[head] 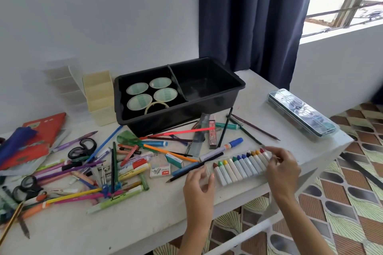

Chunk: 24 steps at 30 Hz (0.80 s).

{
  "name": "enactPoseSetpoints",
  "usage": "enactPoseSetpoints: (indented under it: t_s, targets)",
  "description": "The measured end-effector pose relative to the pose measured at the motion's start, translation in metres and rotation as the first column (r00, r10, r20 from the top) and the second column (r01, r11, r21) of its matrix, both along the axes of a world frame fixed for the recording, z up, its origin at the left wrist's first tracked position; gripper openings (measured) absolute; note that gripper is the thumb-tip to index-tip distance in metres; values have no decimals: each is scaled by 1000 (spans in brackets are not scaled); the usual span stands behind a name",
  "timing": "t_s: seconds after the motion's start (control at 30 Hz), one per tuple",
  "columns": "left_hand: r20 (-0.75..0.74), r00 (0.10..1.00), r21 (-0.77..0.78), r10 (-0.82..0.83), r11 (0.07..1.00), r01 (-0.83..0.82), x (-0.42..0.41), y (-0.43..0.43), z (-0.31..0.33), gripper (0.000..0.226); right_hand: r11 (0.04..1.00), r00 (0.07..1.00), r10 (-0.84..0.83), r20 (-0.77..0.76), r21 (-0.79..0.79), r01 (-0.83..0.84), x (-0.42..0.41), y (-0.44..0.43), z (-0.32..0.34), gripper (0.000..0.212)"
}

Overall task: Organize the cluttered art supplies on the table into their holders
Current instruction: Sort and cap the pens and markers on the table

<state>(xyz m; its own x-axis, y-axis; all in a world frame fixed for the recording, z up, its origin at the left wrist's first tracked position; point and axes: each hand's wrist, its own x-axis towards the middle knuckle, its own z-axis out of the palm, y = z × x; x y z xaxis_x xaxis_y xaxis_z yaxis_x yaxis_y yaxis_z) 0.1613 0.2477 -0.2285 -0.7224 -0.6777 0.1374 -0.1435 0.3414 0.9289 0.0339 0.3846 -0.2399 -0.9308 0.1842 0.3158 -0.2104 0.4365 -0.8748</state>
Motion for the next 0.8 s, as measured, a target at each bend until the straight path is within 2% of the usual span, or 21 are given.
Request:
enactPoseSetpoints:
  t_s: [0.2,0.33,0.4,0.6,0.8]
  targets:
    - [9,1000,9,-13,1000,13,-9,5,2,25,997,998,60,-31,42,-59,-13,6,0,25]
    - [34,999,5,-5,1000,5,-9,3,3,22,969,987,62,-151,246,-23,-8,5,0,19]
    - [23,999,-42,30,999,-29,-10,1,5,18,958,975,99,-197,285,-40,-3,-1,2,19]
    - [-92,989,-107,114,987,-124,-9,-7,19,7,954,948,248,-200,219,-203,15,-32,16,21]
    - [-125,969,-120,213,966,-228,2,-21,30,11,874,853,471,-224,247,-418,39,-68,18,23]
